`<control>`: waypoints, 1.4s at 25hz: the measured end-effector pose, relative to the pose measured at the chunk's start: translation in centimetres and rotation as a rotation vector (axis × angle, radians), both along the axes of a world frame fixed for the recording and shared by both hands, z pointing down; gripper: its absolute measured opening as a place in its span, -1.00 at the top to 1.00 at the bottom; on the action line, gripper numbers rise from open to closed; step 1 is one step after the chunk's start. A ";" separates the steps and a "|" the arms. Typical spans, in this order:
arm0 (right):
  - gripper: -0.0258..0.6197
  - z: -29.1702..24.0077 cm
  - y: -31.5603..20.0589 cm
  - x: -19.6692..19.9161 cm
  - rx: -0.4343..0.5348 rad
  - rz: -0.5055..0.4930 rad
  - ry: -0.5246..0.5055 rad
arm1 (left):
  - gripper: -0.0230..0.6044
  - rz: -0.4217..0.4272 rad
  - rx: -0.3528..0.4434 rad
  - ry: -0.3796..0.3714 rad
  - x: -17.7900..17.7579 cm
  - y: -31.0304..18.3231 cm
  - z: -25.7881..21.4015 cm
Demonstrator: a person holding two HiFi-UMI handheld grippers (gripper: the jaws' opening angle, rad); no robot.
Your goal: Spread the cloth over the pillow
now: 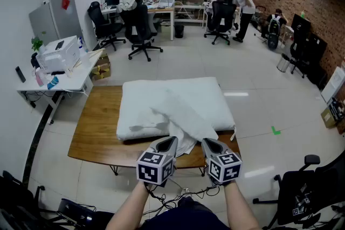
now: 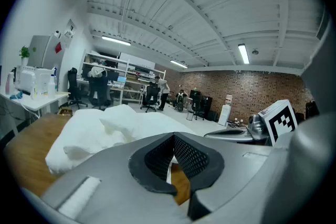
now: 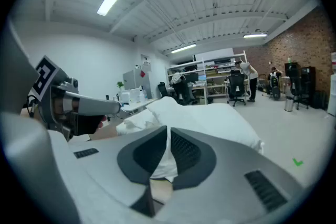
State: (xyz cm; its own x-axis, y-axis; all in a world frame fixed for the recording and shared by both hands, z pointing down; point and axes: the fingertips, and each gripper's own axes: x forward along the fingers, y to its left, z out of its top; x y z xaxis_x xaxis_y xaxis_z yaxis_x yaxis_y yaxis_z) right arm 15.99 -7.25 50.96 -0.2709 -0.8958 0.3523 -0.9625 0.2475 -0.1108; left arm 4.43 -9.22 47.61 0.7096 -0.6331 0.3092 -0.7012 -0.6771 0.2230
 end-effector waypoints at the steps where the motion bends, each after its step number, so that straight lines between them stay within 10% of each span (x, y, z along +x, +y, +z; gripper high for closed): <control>1: 0.79 1.2 -0.1 0.6 -0.023 0.015 0.007 | 0.90 0.002 -0.011 -0.007 0.2 -0.1 0.7; 10: 0.29 10.6 -0.8 4.3 -0.230 0.075 0.084 | 0.90 0.008 -0.108 -0.081 1.3 -0.8 6.3; 22: 0.18 18.7 -3.8 8.1 -0.422 0.158 0.085 | 0.90 0.012 -0.208 -0.125 2.5 -0.1 10.0; 35: 0.84 9.0 -7.3 5.9 -0.116 -0.010 0.020 | 0.90 -0.054 -0.242 -0.132 -0.3 -0.9 10.8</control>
